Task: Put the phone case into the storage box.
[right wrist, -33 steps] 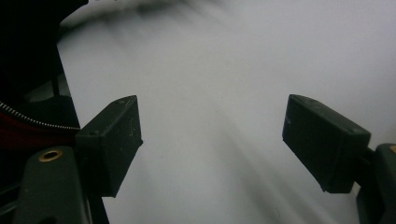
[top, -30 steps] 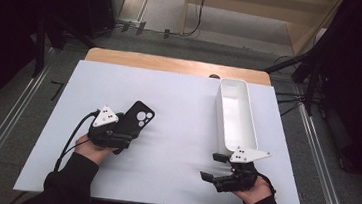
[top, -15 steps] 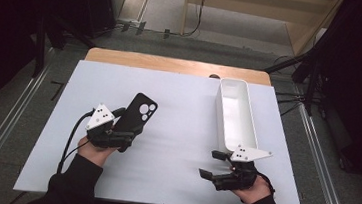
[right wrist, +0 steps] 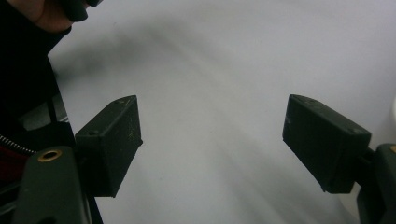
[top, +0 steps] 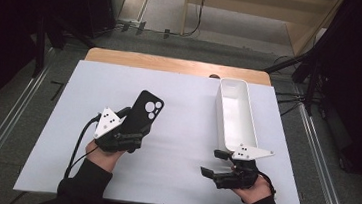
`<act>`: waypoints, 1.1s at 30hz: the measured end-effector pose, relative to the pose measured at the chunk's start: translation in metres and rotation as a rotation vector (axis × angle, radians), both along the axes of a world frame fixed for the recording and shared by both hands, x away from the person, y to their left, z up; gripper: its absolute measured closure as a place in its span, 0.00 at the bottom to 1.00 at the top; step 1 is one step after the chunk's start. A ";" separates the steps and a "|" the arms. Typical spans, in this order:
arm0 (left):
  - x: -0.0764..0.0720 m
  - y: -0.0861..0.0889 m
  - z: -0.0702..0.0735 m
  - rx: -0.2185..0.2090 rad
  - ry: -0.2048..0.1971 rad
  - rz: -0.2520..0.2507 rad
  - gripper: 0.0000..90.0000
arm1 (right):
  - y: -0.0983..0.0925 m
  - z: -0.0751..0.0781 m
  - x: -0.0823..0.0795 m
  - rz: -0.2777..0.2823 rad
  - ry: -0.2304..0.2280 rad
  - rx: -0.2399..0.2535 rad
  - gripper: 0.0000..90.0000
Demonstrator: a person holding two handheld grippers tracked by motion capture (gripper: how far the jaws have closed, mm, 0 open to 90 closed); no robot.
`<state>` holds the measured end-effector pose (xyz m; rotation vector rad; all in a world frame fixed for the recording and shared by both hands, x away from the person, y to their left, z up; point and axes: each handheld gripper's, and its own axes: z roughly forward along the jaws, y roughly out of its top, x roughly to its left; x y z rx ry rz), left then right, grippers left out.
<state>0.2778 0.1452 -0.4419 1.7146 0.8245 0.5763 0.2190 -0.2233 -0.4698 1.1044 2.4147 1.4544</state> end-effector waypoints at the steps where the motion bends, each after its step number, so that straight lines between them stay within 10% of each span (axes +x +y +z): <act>1: -0.001 -0.002 0.000 -0.009 -0.001 0.001 0.16 | 0.000 0.000 0.000 -0.006 0.001 0.003 0.20; 33: -0.011 -0.028 -0.021 -0.094 -0.101 0.041 0.15 | 0.017 0.020 0.002 -0.113 -0.031 0.040 0.19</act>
